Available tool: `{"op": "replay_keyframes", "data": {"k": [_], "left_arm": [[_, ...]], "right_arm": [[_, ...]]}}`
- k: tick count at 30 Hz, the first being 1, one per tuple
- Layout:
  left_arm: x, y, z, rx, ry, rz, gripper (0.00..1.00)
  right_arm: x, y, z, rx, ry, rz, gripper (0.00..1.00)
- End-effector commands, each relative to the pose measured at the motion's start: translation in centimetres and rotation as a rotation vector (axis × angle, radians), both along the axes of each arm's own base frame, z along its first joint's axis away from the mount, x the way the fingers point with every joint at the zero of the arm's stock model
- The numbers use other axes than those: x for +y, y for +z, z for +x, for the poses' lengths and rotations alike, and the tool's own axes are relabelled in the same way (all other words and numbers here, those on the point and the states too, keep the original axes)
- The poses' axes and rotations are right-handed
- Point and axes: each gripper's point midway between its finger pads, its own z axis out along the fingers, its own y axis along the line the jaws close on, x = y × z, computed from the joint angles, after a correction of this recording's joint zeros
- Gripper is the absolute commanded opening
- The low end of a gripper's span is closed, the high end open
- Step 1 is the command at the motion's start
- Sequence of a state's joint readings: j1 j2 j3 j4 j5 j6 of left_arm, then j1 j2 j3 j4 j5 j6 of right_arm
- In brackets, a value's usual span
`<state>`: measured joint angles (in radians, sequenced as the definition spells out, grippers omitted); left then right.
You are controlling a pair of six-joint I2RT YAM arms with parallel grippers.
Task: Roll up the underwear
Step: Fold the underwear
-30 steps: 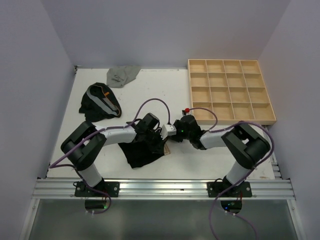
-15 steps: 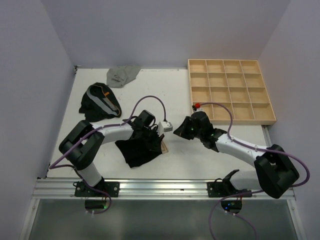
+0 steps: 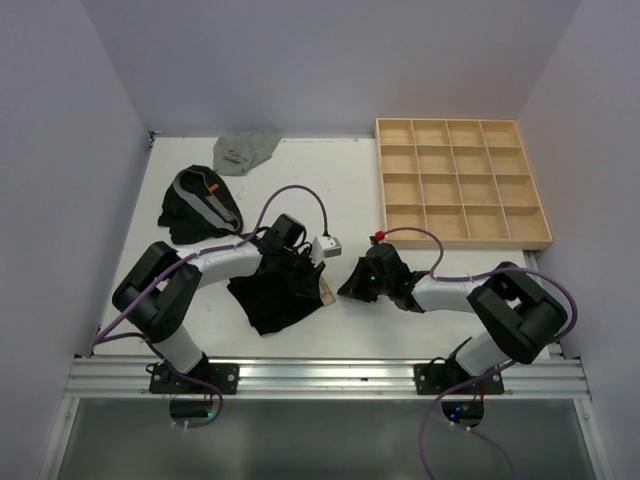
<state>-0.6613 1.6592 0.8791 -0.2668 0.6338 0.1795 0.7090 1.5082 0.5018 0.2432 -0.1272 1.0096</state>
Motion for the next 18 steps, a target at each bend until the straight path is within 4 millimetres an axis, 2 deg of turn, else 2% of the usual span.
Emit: {"op": "replay_keyframes", "data": {"k": [1, 8, 18], "left_arm": [[-0.8, 2.5, 1.0, -0.054, -0.016, -0.061, 0.04], [-1.2, 5.0, 1.6, -0.091, -0.004, -0.093, 0.04], [-0.9, 5.9, 0.5, -0.071, -0.039, -0.095, 0.04]], "right_arm": [[1.8, 1.3, 1.8, -0.061, -0.017, 0.069, 0.00], [3.0, 0.0, 0.8, -0.029, 0.016, 0.071, 0.00], [3.0, -0.4, 0.5, -0.021, 0.011, 0.066, 0.00]]}}
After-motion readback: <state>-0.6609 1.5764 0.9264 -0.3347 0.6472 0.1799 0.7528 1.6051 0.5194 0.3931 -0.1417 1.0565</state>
